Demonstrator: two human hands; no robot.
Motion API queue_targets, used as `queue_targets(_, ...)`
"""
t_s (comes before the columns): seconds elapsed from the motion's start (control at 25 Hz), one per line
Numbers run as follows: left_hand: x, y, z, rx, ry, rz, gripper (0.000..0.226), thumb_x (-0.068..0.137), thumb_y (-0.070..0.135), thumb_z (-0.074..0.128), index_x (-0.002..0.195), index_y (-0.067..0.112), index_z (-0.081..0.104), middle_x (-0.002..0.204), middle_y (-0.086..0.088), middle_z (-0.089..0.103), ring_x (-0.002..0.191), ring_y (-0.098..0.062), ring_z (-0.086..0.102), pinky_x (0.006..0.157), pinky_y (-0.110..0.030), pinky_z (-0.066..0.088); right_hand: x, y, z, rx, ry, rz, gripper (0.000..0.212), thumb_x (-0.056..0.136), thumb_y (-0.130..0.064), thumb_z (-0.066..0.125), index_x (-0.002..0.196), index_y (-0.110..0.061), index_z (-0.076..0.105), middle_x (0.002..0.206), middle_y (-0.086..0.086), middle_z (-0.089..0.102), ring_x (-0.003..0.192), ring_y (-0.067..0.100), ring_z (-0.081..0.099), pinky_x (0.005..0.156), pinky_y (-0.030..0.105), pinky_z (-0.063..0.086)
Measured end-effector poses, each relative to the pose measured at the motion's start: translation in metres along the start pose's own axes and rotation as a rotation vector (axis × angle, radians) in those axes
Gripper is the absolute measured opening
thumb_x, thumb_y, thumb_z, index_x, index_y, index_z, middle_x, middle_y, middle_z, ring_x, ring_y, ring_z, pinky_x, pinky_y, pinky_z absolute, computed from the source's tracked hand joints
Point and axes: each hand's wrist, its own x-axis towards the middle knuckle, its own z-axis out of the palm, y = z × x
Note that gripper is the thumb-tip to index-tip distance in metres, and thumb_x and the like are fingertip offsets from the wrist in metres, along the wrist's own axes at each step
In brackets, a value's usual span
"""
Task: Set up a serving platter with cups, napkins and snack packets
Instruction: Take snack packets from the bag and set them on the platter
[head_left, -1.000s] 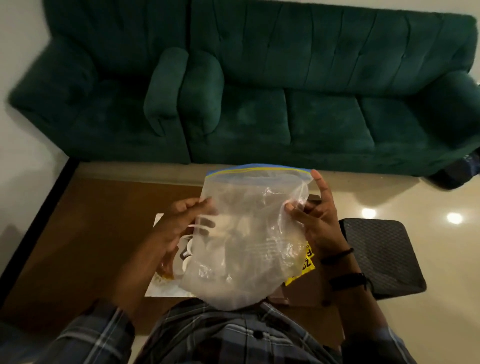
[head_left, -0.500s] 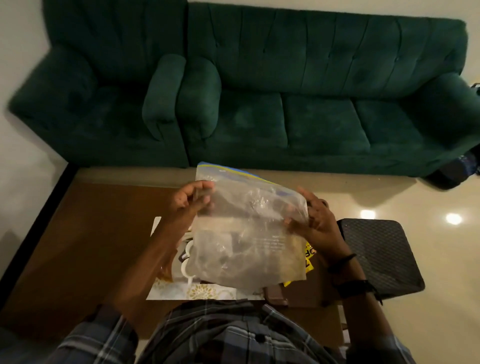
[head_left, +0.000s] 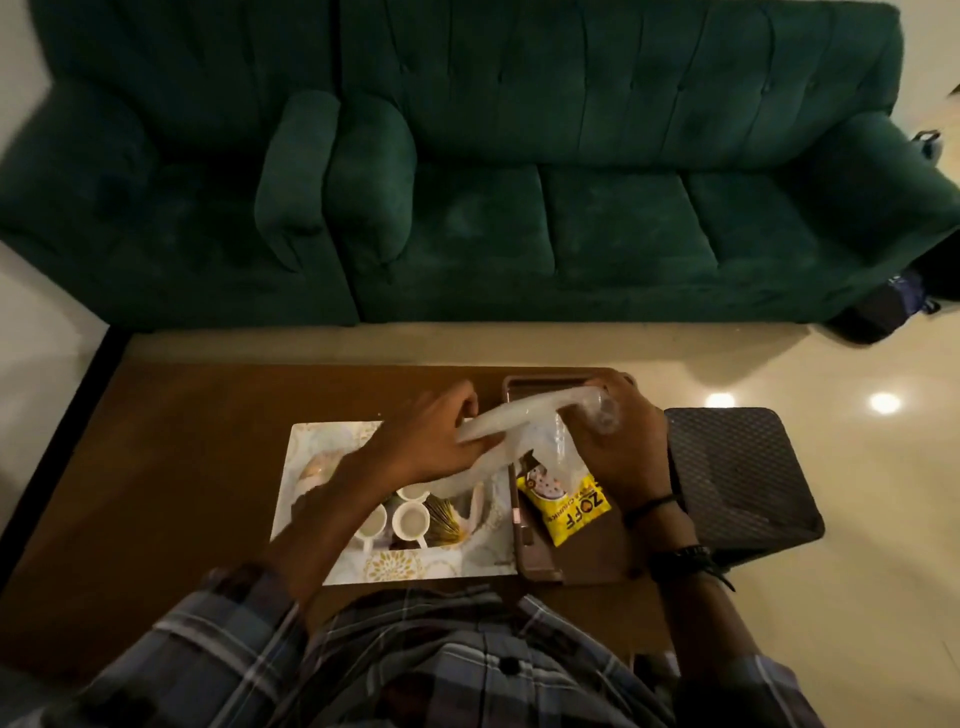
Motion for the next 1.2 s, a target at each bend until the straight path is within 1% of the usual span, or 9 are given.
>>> queue_targets(0.12,0.009,0.03,0.027,-0.652,-0.076,-0.184,0.016,0.097,0.031,0.046,0.102,0.023,0.059,0.08,0.006,0.069,0.078,-0.015,0.065,0.064,-0.028,0.052,-0.023,-0.001,-0.004,0.114,0.099,-0.043,0.021,0.082,-0.019,0.073,0.098,-0.008,0.067,0.093,-0.001,0.07,0.082,0.01,0.066,0.076,0.019,0.055)
queue_targets(0.28,0.012,0.05,0.057,-1.362,-0.245,-0.465,0.038,0.094,0.034,0.037,0.11,0.017,0.066,0.093,-0.004,0.073,0.082,-0.018,0.067,0.067,-0.03,0.057,-0.067,0.018,-0.007,0.148,-0.369,-0.015,0.046,0.084,-0.019,0.069,0.128,-0.012,0.059,0.137,0.004,0.057,0.129,0.017,0.052,0.114,0.04,0.036)
queue_targets(0.36,0.012,0.057,0.076,-1.355,-0.23,-0.422,0.039,0.094,0.025,0.036,0.125,0.02,0.058,0.113,-0.006,0.066,0.093,-0.02,0.064,0.071,-0.03,0.057,-0.084,0.039,-0.017,0.291,-0.499,0.085,0.044,0.09,-0.019,0.056,0.134,-0.015,0.054,0.143,0.003,0.052,0.136,0.014,0.045,0.118,0.039,0.029)
queue_targets(0.48,0.011,0.072,0.11,-1.236,-0.225,-0.27,0.043,0.086,0.02,0.039,0.125,0.027,0.056,0.124,0.001,0.061,0.105,-0.016,0.062,0.081,-0.031,0.055,-0.1,0.068,-0.03,0.52,-0.325,0.352,0.03,0.095,-0.006,0.052,0.125,-0.008,0.056,0.118,0.009,0.069,0.115,0.024,0.064,0.099,0.053,0.049)
queue_targets(0.56,0.009,0.083,0.132,-1.197,-0.261,-0.215,0.041,0.082,0.025,0.038,0.117,0.025,0.06,0.126,-0.002,0.061,0.111,-0.019,0.06,0.091,-0.037,0.052,-0.109,0.081,-0.029,0.333,-0.114,0.422,0.029,0.087,-0.009,0.066,0.115,-0.014,0.056,0.101,-0.009,0.07,0.096,0.022,0.067,0.081,0.053,0.055)
queue_targets(0.68,0.01,0.083,0.158,-1.201,-0.247,-0.255,0.033,0.085,0.028,0.036,0.098,0.025,0.066,0.111,-0.004,0.065,0.104,-0.02,0.059,0.09,-0.034,0.051,-0.116,0.11,-0.029,-0.001,-0.029,0.411,0.066,0.071,-0.037,0.082,0.126,-0.025,0.048,0.113,-0.013,0.049,0.11,0.021,0.05,0.09,0.044,0.052)
queue_targets(0.76,0.009,0.077,0.17,-1.314,-0.26,-0.32,0.034,0.087,0.027,0.035,0.093,0.023,0.068,0.098,-0.002,0.07,0.095,-0.018,0.064,0.08,-0.027,0.055,-0.12,0.135,-0.033,0.27,-0.131,0.571,0.084,0.064,-0.038,0.087,0.133,-0.026,0.041,0.13,-0.003,0.05,0.118,0.023,0.054,0.094,0.04,0.053)
queue_targets(0.92,0.013,0.068,0.197,-1.39,-0.306,-0.481,0.034,0.084,0.036,0.044,0.093,0.019,0.072,0.088,-0.001,0.075,0.089,-0.02,0.068,0.076,-0.031,0.054,-0.146,0.169,-0.039,1.124,-0.341,1.008,0.06,0.081,-0.015,0.072,0.135,-0.011,0.048,0.128,0.013,0.063,0.112,0.032,0.064,0.083,0.045,0.059)
queue_targets(1.2,0.02,0.094,0.258,-0.947,-0.346,-0.418,0.027,0.093,0.007,0.045,0.114,0.019,0.058,0.109,-0.001,0.064,0.094,-0.014,0.058,0.073,-0.024,0.049,-0.207,0.24,-0.063,1.246,-0.191,1.274,0.041,0.084,-0.014,0.057,0.125,-0.014,0.058,0.116,0.006,0.069,0.105,0.025,0.066,0.081,0.038,0.059)
